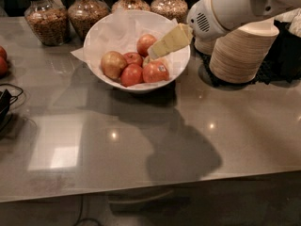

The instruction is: Pick apple from white bowl

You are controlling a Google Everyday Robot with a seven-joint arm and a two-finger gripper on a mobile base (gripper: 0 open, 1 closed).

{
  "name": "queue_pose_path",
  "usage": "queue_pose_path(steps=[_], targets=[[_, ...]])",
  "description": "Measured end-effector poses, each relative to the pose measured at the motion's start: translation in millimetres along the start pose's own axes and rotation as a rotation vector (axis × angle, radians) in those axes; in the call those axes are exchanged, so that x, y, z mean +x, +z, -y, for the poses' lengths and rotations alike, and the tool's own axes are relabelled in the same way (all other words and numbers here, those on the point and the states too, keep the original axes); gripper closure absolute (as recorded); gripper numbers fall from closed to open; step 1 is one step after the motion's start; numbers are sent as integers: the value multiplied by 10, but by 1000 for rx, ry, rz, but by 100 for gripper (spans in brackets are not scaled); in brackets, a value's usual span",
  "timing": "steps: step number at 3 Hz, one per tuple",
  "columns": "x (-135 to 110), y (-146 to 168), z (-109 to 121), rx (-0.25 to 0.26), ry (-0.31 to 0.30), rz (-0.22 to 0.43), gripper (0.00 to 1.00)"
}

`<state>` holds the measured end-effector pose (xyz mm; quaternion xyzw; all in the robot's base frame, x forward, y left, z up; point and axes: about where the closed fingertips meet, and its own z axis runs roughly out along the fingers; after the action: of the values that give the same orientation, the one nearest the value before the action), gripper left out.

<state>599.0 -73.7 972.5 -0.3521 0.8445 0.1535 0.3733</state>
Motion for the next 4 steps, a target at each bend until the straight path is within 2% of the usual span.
queue_pose_path(steps=[1, 2, 4], targets=[[-105, 63, -33, -18, -6, -4, 16], [-96, 220, -146, -43, -24, -36, 18], [-10, 421, -296, -64, -42, -87, 17]])
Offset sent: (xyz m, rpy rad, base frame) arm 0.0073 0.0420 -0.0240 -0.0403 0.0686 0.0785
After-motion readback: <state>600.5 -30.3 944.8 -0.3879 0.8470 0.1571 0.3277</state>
